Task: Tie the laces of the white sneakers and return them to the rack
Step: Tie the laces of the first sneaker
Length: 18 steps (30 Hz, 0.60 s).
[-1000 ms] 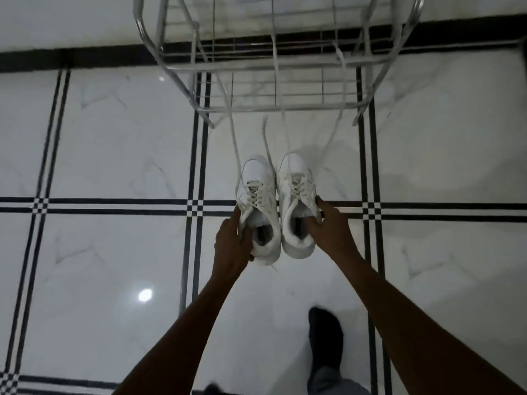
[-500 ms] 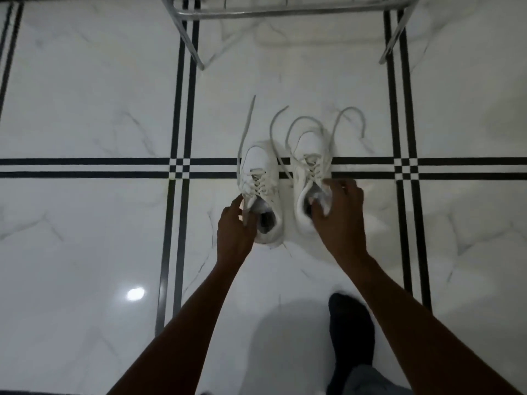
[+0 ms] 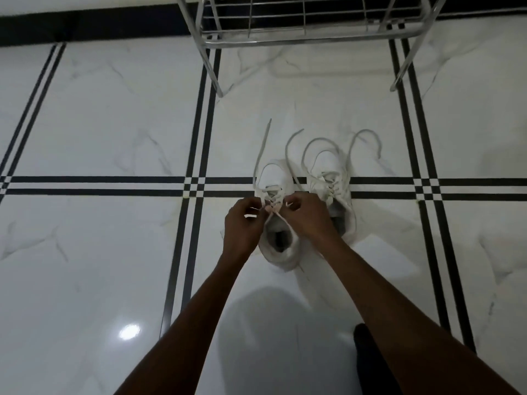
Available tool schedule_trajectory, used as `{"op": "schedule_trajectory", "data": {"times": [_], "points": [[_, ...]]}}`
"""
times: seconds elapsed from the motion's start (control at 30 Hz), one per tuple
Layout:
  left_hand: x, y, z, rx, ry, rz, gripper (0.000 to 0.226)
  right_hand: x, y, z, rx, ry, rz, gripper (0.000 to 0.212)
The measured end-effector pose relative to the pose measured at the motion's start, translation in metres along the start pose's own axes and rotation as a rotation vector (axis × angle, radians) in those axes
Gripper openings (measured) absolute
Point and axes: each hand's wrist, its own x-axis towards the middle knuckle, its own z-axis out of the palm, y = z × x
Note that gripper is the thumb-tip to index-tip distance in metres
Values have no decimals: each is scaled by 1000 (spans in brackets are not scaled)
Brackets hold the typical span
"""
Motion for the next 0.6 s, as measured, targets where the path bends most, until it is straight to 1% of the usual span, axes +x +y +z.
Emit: {"op": "schedule_trajectory", "data": {"times": [0.07, 0.17, 0.27, 0.33, 0.37, 0.47, 0.6], "points": [[5, -2, 0, 30, 37, 68, 16, 2, -1, 5, 73, 13, 0, 22], [6, -2, -2, 88, 23, 193, 6, 6, -2, 10, 22, 66, -76, 12], [8, -5, -4, 232, 33, 281, 13, 7, 0, 10, -77, 151, -182, 8], [5, -4, -3, 319, 50, 295, 16, 3, -1, 8, -109, 199, -190, 10], [3, -3, -2, 335, 62, 295, 17, 2, -3, 9, -116, 215, -162, 12], [-2, 0, 1, 333, 84, 268, 16, -5, -7, 14, -142, 262, -101, 17], [-1, 2, 2, 321, 85, 241, 14, -7, -3, 22, -153, 303, -83, 16]]}}
